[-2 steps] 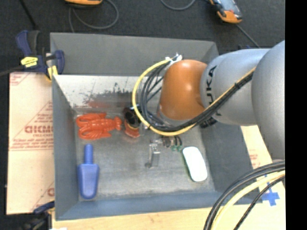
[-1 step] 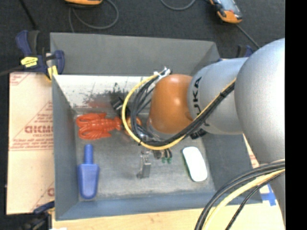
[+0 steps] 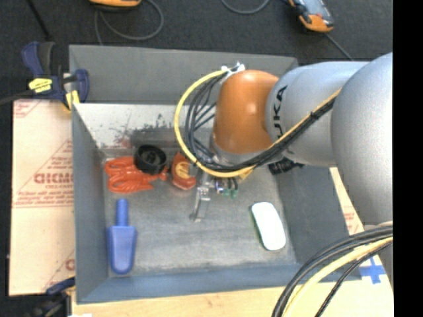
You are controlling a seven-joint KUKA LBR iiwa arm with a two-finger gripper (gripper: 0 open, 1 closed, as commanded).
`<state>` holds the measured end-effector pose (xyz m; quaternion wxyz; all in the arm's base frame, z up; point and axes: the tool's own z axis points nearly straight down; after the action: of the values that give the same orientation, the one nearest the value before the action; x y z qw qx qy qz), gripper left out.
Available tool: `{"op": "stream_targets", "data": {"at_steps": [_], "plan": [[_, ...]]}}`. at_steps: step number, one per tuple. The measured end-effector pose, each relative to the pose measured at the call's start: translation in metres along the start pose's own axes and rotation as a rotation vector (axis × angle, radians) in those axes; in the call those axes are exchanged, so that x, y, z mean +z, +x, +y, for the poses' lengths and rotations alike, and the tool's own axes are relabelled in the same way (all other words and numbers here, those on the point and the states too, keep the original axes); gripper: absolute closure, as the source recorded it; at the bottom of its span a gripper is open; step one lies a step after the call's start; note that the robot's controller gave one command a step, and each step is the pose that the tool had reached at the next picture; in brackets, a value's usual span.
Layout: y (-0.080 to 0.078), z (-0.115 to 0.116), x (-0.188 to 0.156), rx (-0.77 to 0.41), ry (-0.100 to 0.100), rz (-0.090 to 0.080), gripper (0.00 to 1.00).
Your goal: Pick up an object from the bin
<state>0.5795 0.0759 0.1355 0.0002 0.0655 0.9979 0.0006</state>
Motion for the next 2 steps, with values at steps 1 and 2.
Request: {"op": "stream_targets", "data": {"at_steps": [1,2], "plan": [[-0.002,-0.017,-0.034,0.018,0.001,-0.006,0.0],[-0.041,-0.021,-0.004,0.039,-0.001,-0.009,0.0]]}}
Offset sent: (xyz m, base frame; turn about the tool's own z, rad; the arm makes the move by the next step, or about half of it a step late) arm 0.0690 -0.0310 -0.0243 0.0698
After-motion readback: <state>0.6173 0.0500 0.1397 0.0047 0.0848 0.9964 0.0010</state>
